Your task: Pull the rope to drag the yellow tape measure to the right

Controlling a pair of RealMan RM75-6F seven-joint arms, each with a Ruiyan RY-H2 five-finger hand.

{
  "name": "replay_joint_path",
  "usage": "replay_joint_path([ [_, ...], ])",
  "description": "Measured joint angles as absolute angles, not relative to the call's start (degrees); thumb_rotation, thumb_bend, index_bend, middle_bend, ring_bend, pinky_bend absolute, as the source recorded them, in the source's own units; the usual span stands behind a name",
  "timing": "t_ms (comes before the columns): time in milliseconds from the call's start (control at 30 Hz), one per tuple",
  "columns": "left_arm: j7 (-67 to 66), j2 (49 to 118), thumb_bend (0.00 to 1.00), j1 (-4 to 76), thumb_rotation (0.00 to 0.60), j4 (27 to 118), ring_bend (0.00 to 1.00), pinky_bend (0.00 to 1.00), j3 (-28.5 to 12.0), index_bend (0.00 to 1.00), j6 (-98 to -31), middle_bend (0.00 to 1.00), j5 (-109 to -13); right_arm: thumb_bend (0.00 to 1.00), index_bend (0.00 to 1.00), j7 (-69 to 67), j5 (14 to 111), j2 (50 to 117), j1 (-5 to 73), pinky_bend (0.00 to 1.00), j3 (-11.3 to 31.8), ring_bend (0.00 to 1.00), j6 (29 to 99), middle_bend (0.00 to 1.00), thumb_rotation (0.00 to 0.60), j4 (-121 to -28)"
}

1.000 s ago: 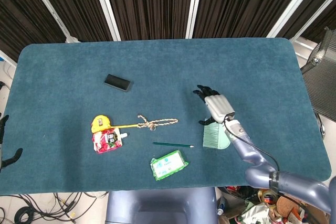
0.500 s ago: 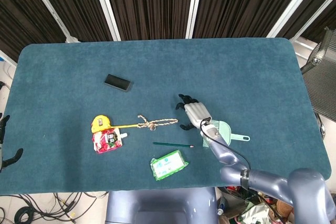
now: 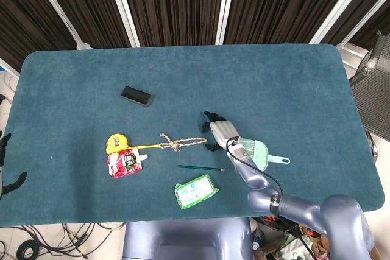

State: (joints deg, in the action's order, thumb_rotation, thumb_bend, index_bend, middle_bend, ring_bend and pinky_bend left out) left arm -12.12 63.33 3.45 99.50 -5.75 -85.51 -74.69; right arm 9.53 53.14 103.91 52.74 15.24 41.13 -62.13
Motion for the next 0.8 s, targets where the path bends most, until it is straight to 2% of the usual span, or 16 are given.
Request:
replay_joint_path([
  [800, -12.01, 63.32, 0.25, 3.47, 0.6, 99.41, 0.0, 0.0, -5.85, 0.04, -85.66, 0.0, -74.62, 0.29, 0.47, 8.25, 54.2, 106.64, 53.2, 0.14, 15.05, 0.0, 39.18, 0.0, 0.6, -58.49],
])
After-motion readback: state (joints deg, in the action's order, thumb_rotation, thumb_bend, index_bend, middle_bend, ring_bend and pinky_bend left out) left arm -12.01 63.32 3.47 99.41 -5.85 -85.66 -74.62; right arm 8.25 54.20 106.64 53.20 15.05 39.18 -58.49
